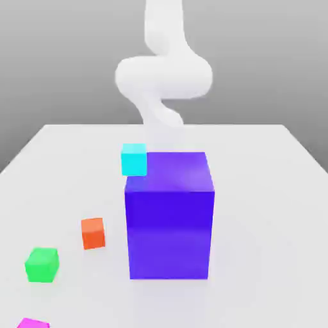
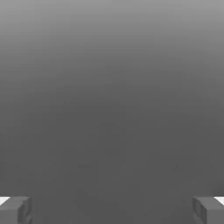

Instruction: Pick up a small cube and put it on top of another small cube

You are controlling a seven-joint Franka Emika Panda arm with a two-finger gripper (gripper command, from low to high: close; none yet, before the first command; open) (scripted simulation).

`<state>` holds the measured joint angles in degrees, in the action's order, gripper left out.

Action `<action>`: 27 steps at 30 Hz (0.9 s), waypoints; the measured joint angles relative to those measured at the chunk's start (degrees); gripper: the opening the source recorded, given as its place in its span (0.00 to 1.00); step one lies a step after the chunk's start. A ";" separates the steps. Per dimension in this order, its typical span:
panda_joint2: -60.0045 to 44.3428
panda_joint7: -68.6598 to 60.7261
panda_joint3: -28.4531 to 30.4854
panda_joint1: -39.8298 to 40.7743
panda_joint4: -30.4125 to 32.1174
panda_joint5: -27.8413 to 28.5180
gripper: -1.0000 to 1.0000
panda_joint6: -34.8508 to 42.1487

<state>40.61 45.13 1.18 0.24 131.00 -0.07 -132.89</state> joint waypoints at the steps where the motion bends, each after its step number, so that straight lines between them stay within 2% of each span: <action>1: -2.25 -0.32 0.53 0.10 -0.34 -0.05 0.50 -0.48; 17: -35.63 -7.46 8.50 2.71 -5.30 -4.16 0.50 -7.59; 27: -56.56 -12.94 9.84 7.59 -8.43 -8.22 0.50 -11.89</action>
<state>-15.95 32.20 11.02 7.83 122.57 -8.30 -144.79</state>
